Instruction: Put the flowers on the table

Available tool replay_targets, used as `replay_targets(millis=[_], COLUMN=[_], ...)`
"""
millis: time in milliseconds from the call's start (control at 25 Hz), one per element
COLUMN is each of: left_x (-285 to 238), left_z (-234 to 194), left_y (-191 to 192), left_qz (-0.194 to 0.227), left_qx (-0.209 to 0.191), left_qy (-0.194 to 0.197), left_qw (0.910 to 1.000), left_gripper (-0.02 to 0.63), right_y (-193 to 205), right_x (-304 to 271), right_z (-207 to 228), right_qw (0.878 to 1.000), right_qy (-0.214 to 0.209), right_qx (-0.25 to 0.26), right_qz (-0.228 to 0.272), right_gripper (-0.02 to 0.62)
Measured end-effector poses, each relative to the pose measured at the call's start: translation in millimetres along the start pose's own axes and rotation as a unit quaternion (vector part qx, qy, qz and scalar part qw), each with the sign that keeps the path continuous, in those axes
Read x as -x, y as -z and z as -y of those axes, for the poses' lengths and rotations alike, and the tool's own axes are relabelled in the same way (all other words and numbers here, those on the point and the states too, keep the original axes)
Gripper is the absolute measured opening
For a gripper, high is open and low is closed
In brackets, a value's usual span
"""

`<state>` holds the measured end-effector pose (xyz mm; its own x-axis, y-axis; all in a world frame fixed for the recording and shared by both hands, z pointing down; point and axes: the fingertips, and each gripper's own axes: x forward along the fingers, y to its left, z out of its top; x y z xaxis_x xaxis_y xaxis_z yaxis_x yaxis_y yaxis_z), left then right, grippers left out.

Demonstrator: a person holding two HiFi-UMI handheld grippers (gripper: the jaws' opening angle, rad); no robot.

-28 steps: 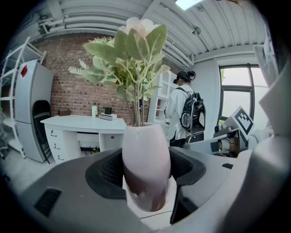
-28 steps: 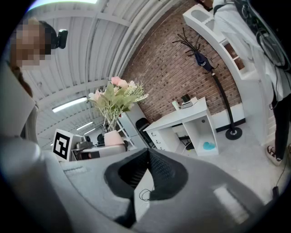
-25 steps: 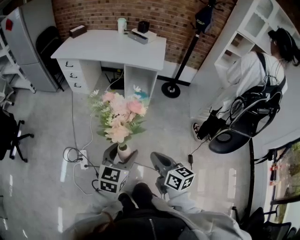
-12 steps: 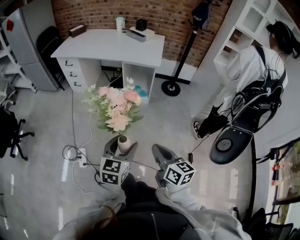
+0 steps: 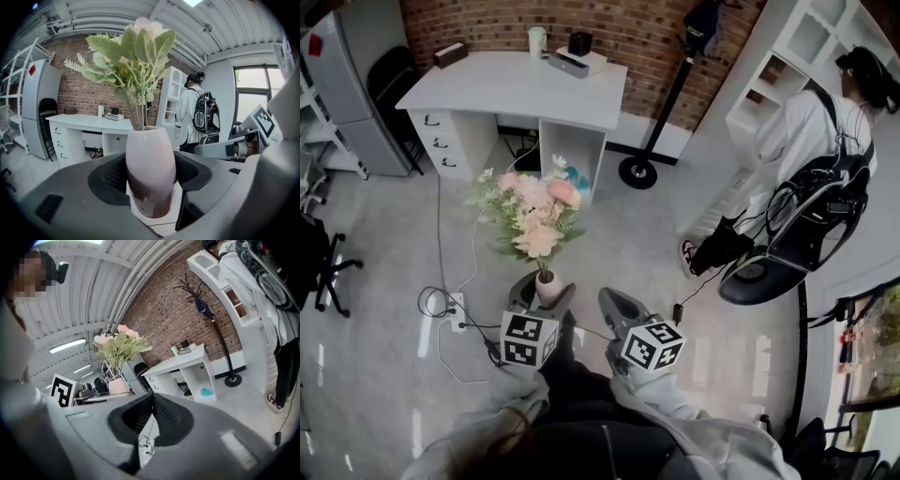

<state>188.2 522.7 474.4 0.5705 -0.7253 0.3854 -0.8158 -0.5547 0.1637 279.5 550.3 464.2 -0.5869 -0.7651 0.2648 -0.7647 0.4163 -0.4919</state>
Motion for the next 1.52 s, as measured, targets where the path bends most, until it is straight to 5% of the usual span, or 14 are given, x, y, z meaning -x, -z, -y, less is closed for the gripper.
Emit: replay_targets(millis=[480,1520], left_x=[-68.3,-209.3], left_z=[-38.1,-254.3], left_y=[-25.8,-138.9], left_qz=[-0.004,0.007], left_qx=[-0.008,0.003], left_qy=[0.008,-0.017], left_qw=[0.9999,0.9998], left_gripper=[0.280,0.280], right_y=[-35.9,-155.8], right_x=[-65.2,-328.3], right_z=[43.1,87.4], right_qw=[1.000,0.999], right_qy=[0.001,-0.030], right_qx=[-0.013,-0.025], right_qz=[0.002,-0.022], right_gripper=[0.000,0.000])
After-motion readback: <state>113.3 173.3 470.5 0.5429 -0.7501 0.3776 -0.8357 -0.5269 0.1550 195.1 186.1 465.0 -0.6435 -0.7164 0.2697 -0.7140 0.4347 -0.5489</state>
